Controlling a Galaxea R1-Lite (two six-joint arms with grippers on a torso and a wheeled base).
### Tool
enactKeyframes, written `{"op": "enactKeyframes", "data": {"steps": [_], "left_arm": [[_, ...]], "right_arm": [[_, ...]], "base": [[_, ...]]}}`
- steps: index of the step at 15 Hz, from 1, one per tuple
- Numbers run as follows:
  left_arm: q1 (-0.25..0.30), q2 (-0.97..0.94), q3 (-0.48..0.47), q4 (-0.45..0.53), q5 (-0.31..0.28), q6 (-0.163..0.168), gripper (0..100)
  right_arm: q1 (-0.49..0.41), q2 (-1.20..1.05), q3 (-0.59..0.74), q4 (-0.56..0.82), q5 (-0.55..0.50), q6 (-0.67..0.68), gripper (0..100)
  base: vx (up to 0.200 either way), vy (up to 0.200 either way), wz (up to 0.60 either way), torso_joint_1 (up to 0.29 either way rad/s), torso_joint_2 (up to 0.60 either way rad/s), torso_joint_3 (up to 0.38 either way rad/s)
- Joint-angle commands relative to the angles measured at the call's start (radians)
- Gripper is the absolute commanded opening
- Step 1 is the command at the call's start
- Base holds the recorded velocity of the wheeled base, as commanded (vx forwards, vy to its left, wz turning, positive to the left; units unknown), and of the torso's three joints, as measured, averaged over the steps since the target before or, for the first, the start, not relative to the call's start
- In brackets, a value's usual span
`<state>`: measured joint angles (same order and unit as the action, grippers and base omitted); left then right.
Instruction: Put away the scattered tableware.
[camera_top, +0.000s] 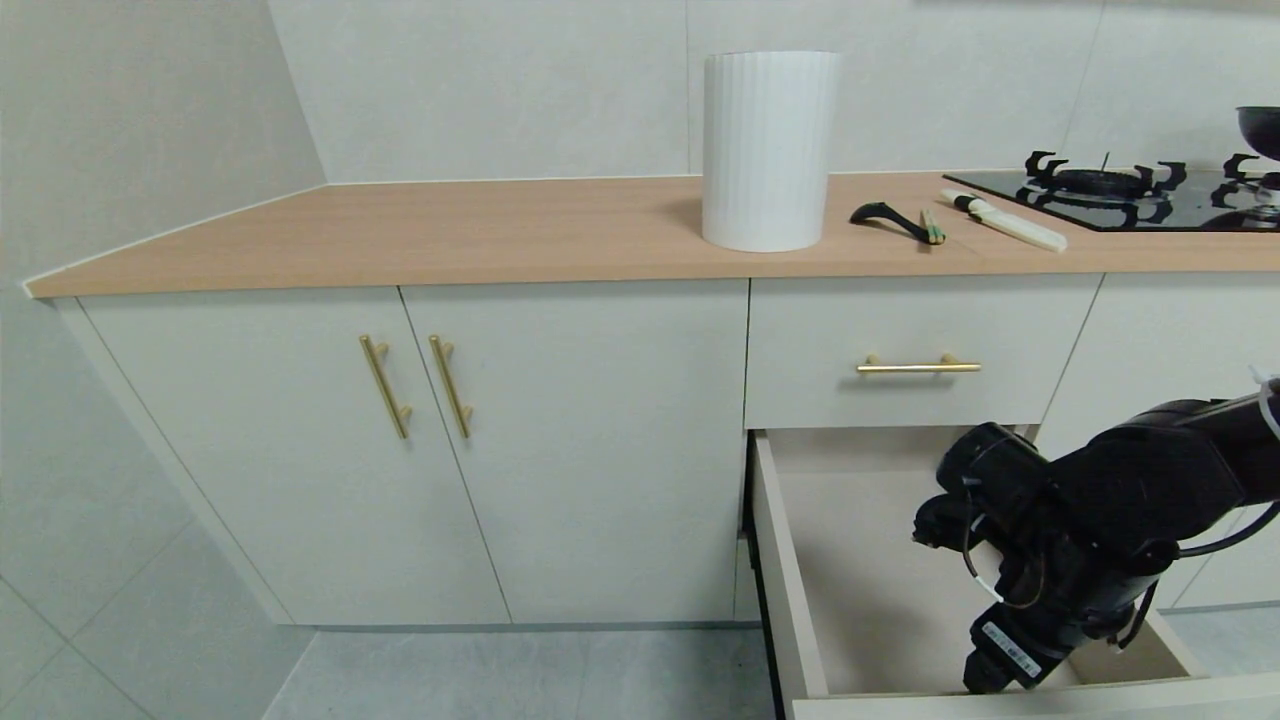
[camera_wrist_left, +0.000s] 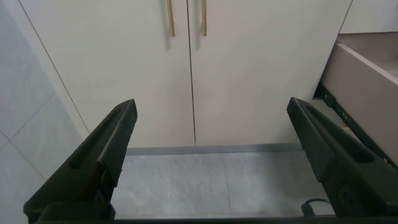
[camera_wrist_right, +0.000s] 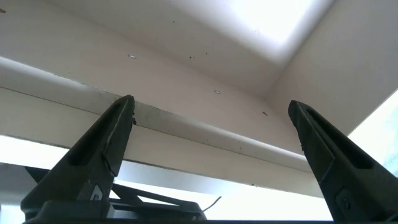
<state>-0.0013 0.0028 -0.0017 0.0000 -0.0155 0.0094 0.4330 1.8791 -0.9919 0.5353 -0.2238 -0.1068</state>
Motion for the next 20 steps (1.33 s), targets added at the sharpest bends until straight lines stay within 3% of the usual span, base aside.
{"op": "enactKeyframes", "data": {"steps": [1, 4, 6, 10, 20], "left_arm": [[0.0, 0.0, 0.0, 0.0, 0.0, 0.0, 100], [0.0, 0.0, 0.0, 0.0, 0.0, 0.0, 100], [0.0, 0.0, 0.0, 0.0, 0.0, 0.0, 100], [0.0, 0.0, 0.0, 0.0, 0.0, 0.0, 100], [0.0, 0.0, 0.0, 0.0, 0.0, 0.0, 100]], "right_arm": [[-0.002, 0.008, -0.017, -0.014, 0.001, 0.007, 100], [-0.017, 0.0, -0.074, -0.109, 0.009, 0.141, 100], [-0.019, -0.011, -0.097, -0.288, 0.004, 0.32, 100], [-0.057, -0.051, -0.091, -0.411, -0.008, 0.34, 100], [-0.082, -0.144, -0.076, -0.428, -0.009, 0.334, 100]], "base": [[0.0, 0.0, 0.0, 0.0, 0.0, 0.0], [0.0, 0.0, 0.0, 0.0, 0.0, 0.0], [0.0, 0.0, 0.0, 0.0, 0.0, 0.0], [0.0, 0.0, 0.0, 0.0, 0.0, 0.0], [0.0, 0.0, 0.0, 0.0, 0.0, 0.0]]}}
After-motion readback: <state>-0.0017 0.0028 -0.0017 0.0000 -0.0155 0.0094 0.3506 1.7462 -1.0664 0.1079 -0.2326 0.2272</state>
